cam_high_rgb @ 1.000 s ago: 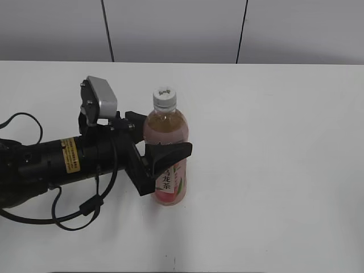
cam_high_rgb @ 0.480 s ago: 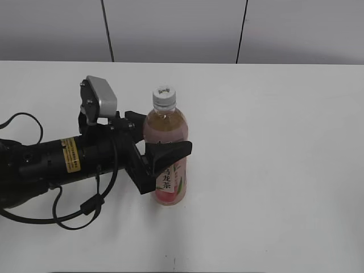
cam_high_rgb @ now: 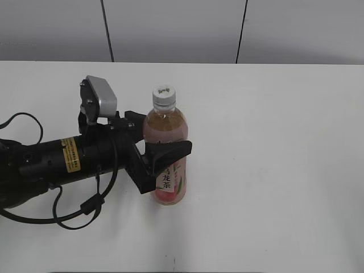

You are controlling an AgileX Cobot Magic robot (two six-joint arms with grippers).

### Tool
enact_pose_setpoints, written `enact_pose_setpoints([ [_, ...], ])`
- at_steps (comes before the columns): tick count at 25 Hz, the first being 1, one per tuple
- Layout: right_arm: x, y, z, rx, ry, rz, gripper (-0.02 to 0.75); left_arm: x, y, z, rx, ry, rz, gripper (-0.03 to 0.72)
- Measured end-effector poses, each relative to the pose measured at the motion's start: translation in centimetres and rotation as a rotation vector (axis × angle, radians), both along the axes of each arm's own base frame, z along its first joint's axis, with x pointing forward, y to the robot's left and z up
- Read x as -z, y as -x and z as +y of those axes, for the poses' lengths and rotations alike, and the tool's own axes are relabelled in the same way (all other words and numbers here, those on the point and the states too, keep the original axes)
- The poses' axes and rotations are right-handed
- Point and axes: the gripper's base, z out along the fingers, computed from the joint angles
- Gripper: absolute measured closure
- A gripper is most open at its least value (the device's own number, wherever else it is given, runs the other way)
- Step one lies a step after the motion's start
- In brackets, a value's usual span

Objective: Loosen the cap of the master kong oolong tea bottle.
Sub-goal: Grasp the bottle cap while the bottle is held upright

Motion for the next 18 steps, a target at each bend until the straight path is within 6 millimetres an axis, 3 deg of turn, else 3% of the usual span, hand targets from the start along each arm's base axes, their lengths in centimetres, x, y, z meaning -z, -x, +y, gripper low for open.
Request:
enact_pose_setpoints([
  [3,-1.5,-2.9,1.1,-0.061,-0.119,-0.002,0.26,0.0,0.0,0.0,-0.001,0.0,0.0,0.245],
  [9,-2.8,-10.5,3.8,-0.299,-0.2,0.202,0.313,0.0,0.0,0.0,-0.002,0.001,0.0,0.245],
  [14,-5.4,-18.1,5.2,-0.439,-0.188,0.319,0.344,0.0,0.0,0.0,-0.004,0.003,0.0,0.245],
  [18,-8.0,-22.8,5.8,-0.525,-0.143,0.374,0.349,0.0,-0.1,0.0,-0.007,0.004,0.001,0.245],
])
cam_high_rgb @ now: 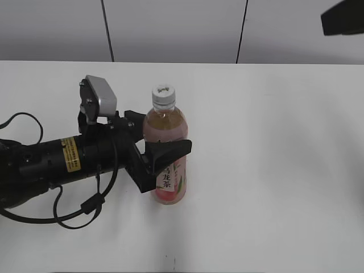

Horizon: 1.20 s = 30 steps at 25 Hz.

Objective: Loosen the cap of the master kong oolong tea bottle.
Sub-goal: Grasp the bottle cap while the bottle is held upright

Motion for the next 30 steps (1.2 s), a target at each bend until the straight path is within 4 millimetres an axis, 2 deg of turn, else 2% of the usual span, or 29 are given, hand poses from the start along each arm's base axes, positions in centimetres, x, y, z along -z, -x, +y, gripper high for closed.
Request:
enact_pose_setpoints([
  [3,-1.5,-2.7,0.4,-0.054,0.032,0.007,0.349,0.0,0.0,0.0,0.0,0.0,0.0,0.245],
  [6,-2.1,-4.8,0.8,-0.102,0.16,0.013,0.351,0.0,0.0,0.0,-0.002,0.001,0.0,0.245],
  [8,-1.9,-5.8,1.4,-0.082,0.282,0.061,0.351,0.0,0.0,0.0,-0.004,0.001,0.001,0.245],
  [10,-1.1,-6.9,1.8,0.014,0.409,0.136,0.351,0.0,0.0,0.0,-0.005,0.001,0.001,0.245],
  [12,-0.3,-8.1,2.5,0.095,0.485,0.177,0.351,0.0,-0.1,0.0,-0.007,0.002,0.001,0.245],
  [14,0.3,-8.9,3.7,0.157,0.481,0.217,0.351,0.0,-0.1,0.0,-0.007,0.002,0.001,0.245],
  [17,1.1,-9.2,6.4,0.164,0.439,0.27,0.351,0.0,-0.1,0.0,-0.007,0.002,0.001,0.245],
  [20,1.4,-8.7,9.6,0.098,0.387,0.302,0.352,0.0,-0.1,0.0,-0.007,0.002,0.001,0.245],
  [25,1.8,-7.3,14.6,0.007,0.337,0.343,0.352,0.0,-0.1,0.0,-0.007,0.002,0.001,0.245],
  [30,1.7,-5.1,18.1,-0.042,0.32,0.357,0.352,0.0,-0.1,0.0,-0.007,0.002,0.001,0.245],
])
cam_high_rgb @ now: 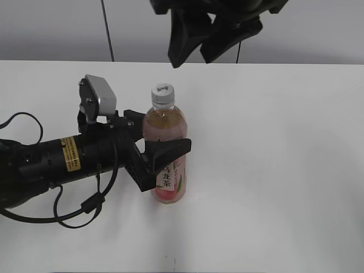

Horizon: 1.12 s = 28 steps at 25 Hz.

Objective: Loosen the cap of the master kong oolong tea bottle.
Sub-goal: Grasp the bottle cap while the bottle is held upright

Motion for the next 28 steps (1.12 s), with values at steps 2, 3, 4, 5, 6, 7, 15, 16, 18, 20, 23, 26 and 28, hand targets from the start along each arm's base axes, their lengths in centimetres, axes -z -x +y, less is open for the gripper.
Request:
enact_pose_setpoints([
  [2,-0.1,1.0,1.1,-0.013,-0.007,0.006,0.352,0.0,0.0,0.0,0.0,0.0,0.0,0.245],
  [3,-0.1,1.6,1.7,-0.025,-0.004,0.006,0.352,0.0,0.0,0.0,0.0,0.0,0.0,0.245],
  [4,-0.1,2.0,2.1,-0.033,-0.001,0.007,0.352,0.0,0.0,0.0,0.0,0.0,0.0,0.245],
  [5,0.0,2.5,2.7,-0.041,0.005,0.008,0.352,0.0,0.0,0.0,0.0,0.0,0.0,0.245],
  [6,0.1,2.9,3.1,-0.049,0.015,0.003,0.352,0.0,0.0,0.0,0.0,0.0,0.0,0.245],
  [7,0.4,3.2,3.5,-0.053,0.033,-0.004,0.352,0.0,0.0,0.0,0.0,0.0,0.0,0.245],
  [15,2.7,1.5,5.2,-0.041,0.137,-0.044,0.352,0.0,0.0,0.0,0.0,0.0,0.0,0.245],
  [16,2.6,1.3,5.4,-0.041,0.13,-0.05,0.352,0.0,0.0,0.0,0.0,0.0,0.0,0.245],
  [18,2.2,0.9,5.9,-0.039,0.116,-0.063,0.352,0.0,0.0,0.0,0.0,0.0,0.0,0.245],
  [20,2.1,0.6,6.1,-0.038,0.113,-0.077,0.352,0.0,0.0,0.0,0.0,0.0,0.0,0.245],
  [23,2.1,0.5,6.1,-0.038,0.114,-0.077,0.352,0.0,0.0,0.0,0.0,0.0,0.0,0.245],
  [26,2.1,0.5,6.1,-0.034,0.103,-0.064,0.352,0.0,0.0,0.0,0.0,0.0,0.0,0.245],
  [28,2.1,0.4,6.0,-0.033,0.108,-0.07,0.352,0.0,0.0,0.0,0.0,0.0,0.0,0.245],
])
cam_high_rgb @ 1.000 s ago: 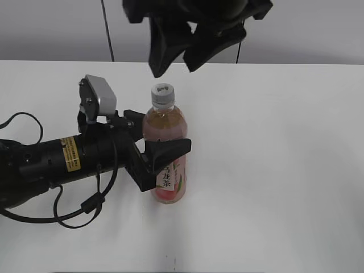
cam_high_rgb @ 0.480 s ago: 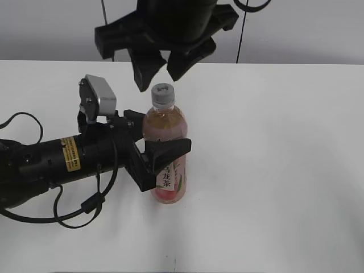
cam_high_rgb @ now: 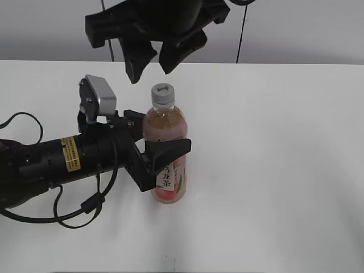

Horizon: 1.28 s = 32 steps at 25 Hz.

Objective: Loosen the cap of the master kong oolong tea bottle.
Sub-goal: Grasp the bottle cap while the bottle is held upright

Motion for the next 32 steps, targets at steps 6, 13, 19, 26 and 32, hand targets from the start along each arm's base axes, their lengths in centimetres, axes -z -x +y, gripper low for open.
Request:
enact_pose_setpoints([
  [6,0.0,-0.7,-0.6,0.024,-0.008,0.009,0.352,0.0,0.0,0.0,0.0,-0.001,-0.002,0.245],
  [13,0.0,-1.4,-1.3,0.045,-0.027,0.029,0.352,0.0,0.1,0.0,0.012,-0.019,-0.039,0.245],
  [19,0.9,-1.0,-1.1,0.031,-0.028,0.074,0.352,0.0,0.0,0.0,0.008,-0.022,-0.046,0.245],
  [26,2.6,-0.8,-1.5,0.033,0.025,0.111,0.352,0.0,0.0,0.0,0.008,-0.023,-0.048,0.245],
  [32,2.7,-0.8,-1.5,0.033,0.027,0.11,0.365,0.0,0.0,0.0,0.008,-0.023,-0.05,0.245],
])
